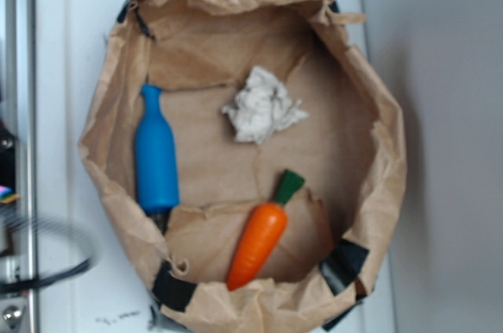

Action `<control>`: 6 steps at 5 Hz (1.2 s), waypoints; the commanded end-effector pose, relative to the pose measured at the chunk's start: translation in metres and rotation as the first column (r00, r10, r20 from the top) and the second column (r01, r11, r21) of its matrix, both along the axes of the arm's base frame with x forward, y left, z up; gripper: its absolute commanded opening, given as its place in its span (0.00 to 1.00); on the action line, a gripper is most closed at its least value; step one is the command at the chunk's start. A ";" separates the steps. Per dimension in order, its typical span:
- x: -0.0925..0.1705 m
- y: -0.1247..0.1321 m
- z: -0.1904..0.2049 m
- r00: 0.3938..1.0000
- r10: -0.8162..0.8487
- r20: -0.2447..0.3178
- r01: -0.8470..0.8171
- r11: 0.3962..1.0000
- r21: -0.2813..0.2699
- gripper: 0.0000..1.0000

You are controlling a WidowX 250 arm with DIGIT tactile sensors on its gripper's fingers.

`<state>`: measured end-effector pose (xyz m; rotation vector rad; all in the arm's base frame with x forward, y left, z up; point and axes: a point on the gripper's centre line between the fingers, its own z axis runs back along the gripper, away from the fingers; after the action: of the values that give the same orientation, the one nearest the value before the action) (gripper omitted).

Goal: Grab the white paper.

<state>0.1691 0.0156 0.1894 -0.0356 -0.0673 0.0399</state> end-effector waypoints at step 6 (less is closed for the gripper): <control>0.072 0.014 -0.042 0.982 0.163 0.093 -0.163 0.987 -0.005 1.00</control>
<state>0.2373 0.0289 0.1338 -0.0353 -0.1154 0.2203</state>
